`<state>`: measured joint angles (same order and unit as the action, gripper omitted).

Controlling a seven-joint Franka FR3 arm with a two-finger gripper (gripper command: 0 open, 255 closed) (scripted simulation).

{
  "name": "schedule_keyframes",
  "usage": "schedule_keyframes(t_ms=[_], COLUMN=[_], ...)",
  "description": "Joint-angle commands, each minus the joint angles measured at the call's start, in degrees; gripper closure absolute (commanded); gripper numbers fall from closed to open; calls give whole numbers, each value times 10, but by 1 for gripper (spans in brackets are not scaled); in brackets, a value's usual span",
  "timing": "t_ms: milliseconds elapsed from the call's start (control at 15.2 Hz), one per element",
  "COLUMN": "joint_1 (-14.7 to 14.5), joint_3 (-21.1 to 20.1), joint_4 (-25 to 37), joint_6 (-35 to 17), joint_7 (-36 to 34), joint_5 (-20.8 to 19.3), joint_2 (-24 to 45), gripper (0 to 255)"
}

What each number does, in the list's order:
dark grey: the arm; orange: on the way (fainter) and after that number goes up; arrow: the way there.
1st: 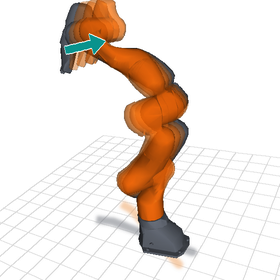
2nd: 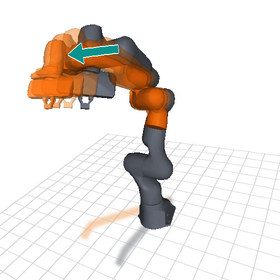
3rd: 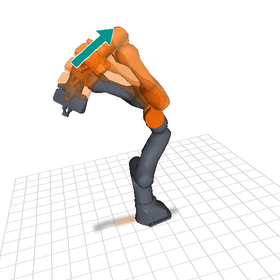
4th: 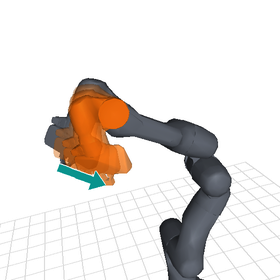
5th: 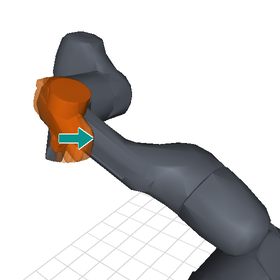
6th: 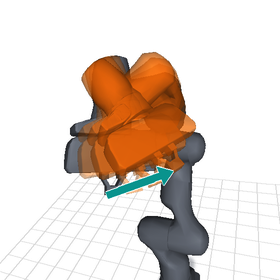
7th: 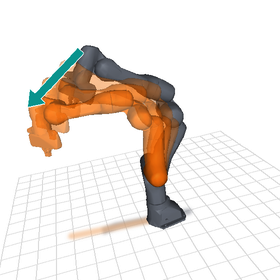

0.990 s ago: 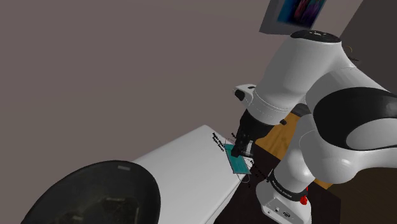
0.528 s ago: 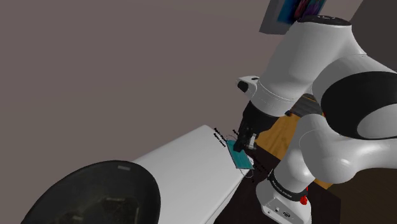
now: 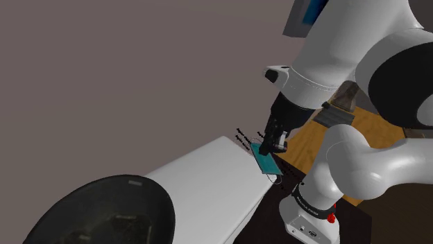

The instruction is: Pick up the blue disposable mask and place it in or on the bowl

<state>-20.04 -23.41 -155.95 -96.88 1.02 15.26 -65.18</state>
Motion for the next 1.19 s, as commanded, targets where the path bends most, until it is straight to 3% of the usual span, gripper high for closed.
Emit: schedule_keyframes(t_ms=[0, 990, 1122], joint_1=[3, 24, 27], joint_3=[6, 37, 24], joint_4=[15, 144, 158], joint_6=[14, 105, 99], joint_7=[1, 6, -4], joint_5=[-6, -38, -31], joint_2=[0, 38, 57], gripper=[255, 255, 255])
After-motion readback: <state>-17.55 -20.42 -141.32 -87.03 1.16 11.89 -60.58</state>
